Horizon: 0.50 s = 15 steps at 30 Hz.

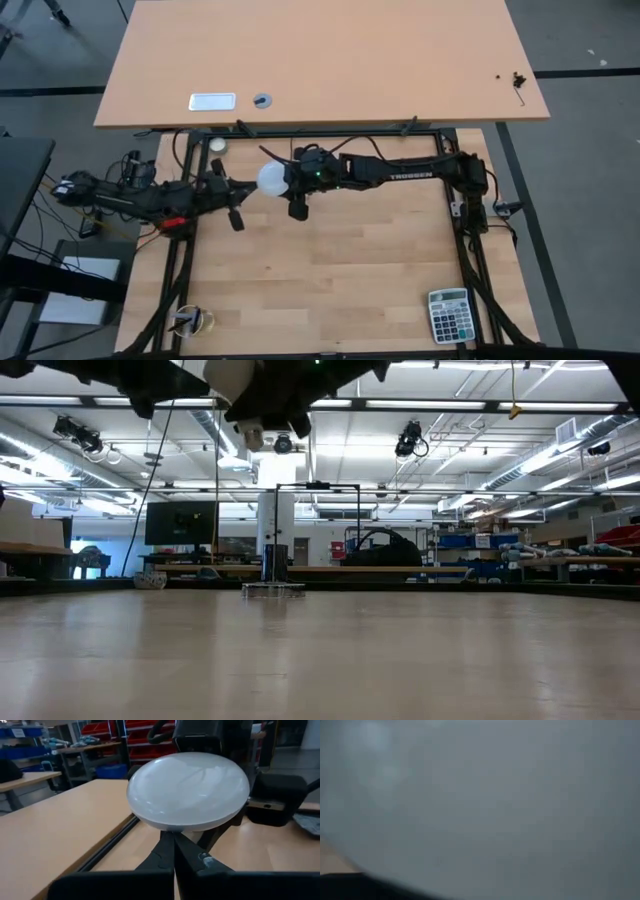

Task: Screw lightbulb
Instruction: Insert the white light bulb into the silver lamp

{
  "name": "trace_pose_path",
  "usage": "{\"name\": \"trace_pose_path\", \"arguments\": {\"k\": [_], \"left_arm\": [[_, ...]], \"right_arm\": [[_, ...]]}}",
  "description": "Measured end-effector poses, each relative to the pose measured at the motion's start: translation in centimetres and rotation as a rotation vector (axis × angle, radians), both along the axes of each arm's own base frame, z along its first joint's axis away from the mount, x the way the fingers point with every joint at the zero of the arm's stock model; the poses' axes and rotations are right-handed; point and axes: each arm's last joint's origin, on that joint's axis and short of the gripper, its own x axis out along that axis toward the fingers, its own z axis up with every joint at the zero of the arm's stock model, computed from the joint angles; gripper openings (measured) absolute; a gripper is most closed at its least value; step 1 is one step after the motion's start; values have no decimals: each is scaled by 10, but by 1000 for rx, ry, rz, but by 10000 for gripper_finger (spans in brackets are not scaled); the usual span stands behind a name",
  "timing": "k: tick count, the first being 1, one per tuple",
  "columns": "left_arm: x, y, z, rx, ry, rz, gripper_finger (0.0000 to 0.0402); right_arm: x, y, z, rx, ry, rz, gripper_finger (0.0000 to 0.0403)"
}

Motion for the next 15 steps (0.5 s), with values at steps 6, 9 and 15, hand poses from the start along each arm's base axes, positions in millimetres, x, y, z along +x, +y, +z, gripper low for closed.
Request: {"name": "trace_pose_path", "arguments": {"k": [6,9,15], "left_arm": [[4,12,-22,-19,1,-23,0],[5,19,-35,-57,-31,-34,0],[2,32,-49,-90,-113,-4,0]], "right_arm": [[-5,-7,-34,43,-20,-16,157],[-7,-8,-52,55,-81,-30,157],[-23,-11,-95,41,-194,-149,157]]}}
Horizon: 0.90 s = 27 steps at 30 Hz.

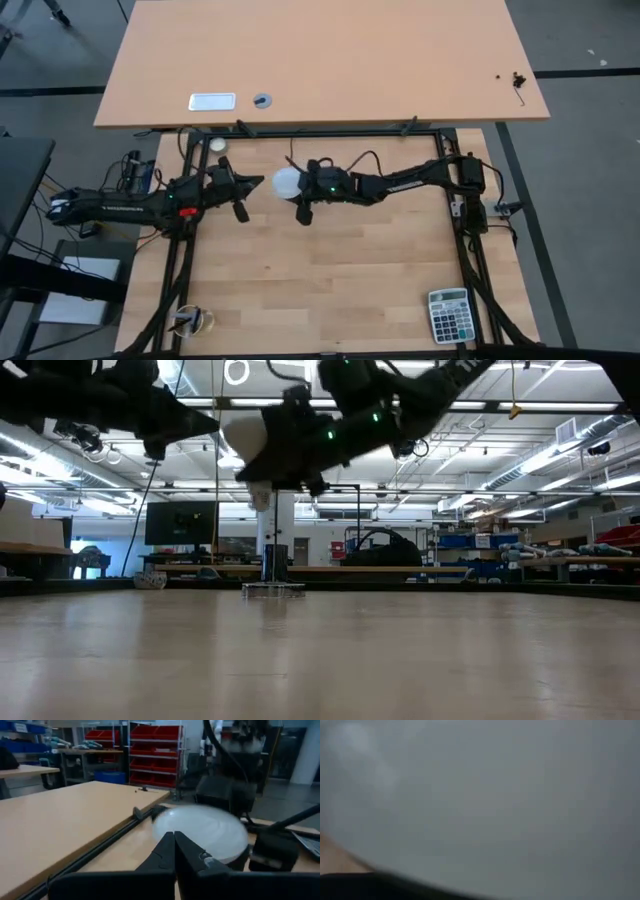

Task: Screw lightbulb
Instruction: Insert the white light bulb into the silver lamp

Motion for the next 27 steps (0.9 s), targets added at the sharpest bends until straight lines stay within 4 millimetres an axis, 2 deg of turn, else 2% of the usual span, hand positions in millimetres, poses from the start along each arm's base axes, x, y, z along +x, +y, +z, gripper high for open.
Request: {"name": "trace_pose_path", "arguments": {"k": [4,8,15,20,27], "left_arm": [[-1,5,-9,2,-10,1,0],[0,10,-12,-16,-4,22,0],[12,20,-26,-32,85,71,0],[20,29,-37,-48,133,78,0],[28,36,-39,-46,91,56,0]], "right_arm": [[-17,-2,-16,-22,-129,-123,157],[-27,-6,-29,-6,-227,-172,157],[-21,-24,-54,3,-227,-237,157],[-20,-33,-56,-6,-240,-269,157],[-22,-46,-59,2,-234,-275,157]]}}
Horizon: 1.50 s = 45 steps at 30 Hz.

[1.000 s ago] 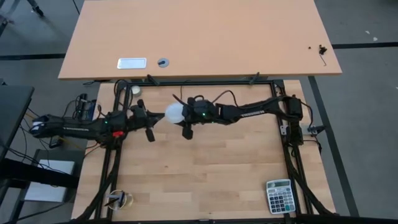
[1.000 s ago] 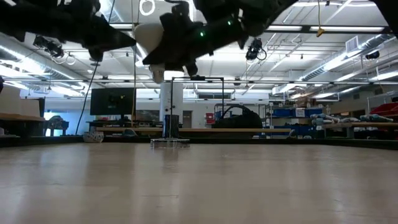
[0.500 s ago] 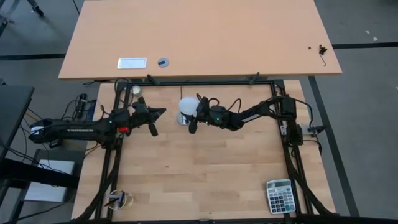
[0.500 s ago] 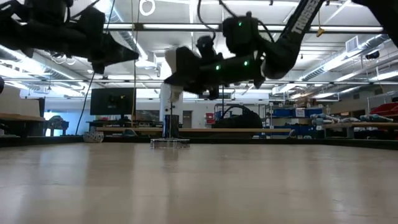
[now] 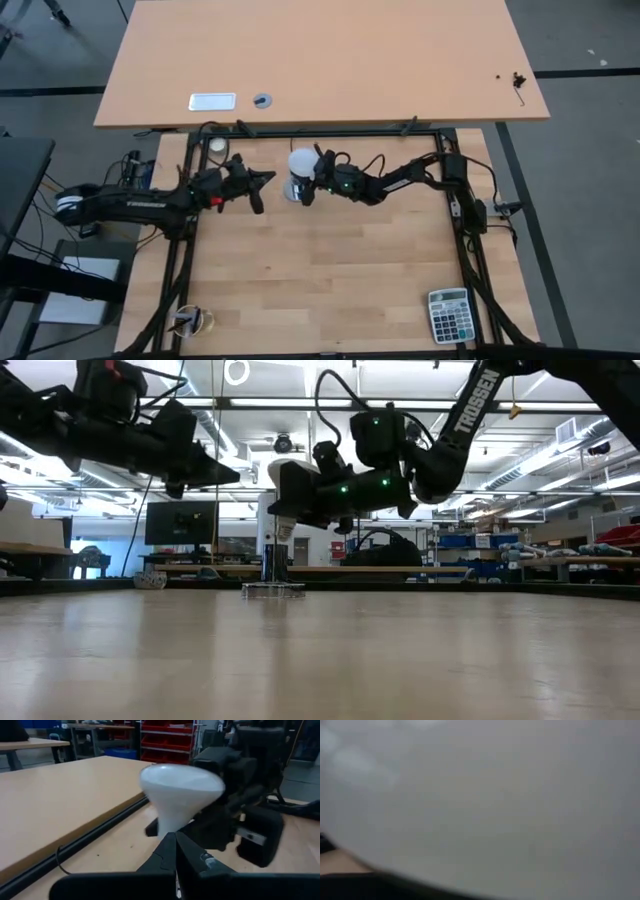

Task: Screw lightbulb
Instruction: Insert the white light bulb into the silver lamp

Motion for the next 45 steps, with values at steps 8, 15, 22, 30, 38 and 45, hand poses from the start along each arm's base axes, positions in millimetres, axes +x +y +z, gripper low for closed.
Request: {"name": "trace_pose_path", "arguments": {"k": [8,15,22,30,38,45], "left_arm": [[0,3,-1,2,-5,12,0],[0,4,2,12,-24,8,0],[0,4,2,15,-29,8,0],[1,3,3,17,-37,-5,0],[1,3,3,23,-36,-12,0],[1,3,3,18,-40,-20,0]], "right_arm": [[0,-1,-2,-8,2,18,157],[1,-1,-1,-4,-1,29,157],[11,2,6,-4,28,51,157],[26,-1,14,-12,172,26,157],[21,-3,6,24,185,10,159],[18,8,-1,78,202,56,159]]}}
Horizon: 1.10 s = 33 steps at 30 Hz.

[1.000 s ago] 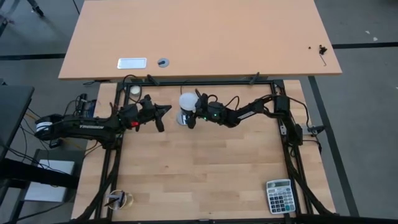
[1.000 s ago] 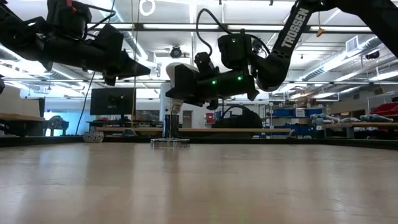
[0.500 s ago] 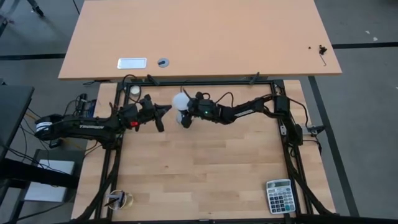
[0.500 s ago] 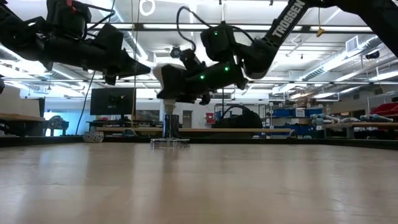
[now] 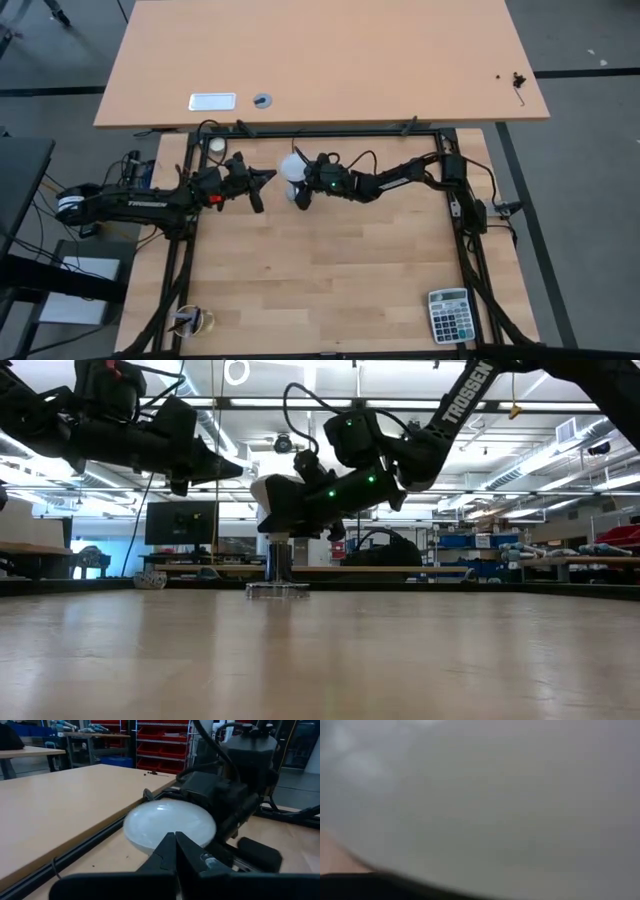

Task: Screw lightbulb
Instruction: Insert the white light bulb into the silver lamp

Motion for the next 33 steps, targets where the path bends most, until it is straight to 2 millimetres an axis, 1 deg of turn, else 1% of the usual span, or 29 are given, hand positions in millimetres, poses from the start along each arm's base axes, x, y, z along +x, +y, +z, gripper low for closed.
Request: {"name": "trace_pose_path", "arguments": {"k": [4,9,11,15,17,19,21,24,28,30,33], "left_arm": [[0,-1,1,-12,-14,-28,0],[1,-2,1,-30,-22,-65,0],[2,-4,2,-27,-31,-78,0],[4,-13,11,1,-123,-134,0],[7,-17,21,12,-162,-161,0],[14,-19,32,15,-163,-180,0],[22,-20,43,17,-101,-188,0],[33,-19,59,26,66,-195,0],[44,-16,73,1,261,-191,0],[50,-15,77,-12,322,-193,0],[60,-13,72,-33,404,-196,0]], "right_arm": [[-3,17,-5,24,-2,37,159],[-7,44,-14,60,11,96,159],[-8,51,-15,58,3,109,159],[-7,54,-16,57,-9,114,159],[-7,53,-16,53,-9,115,159],[-7,53,-16,49,-7,116,159],[-7,52,-16,49,-6,117,159],[-7,52,-17,46,-5,125,159],[-7,52,-17,39,-2,132,159],[-7,52,-17,27,3,139,159],[-7,52,-17,14,7,144,159]]}}
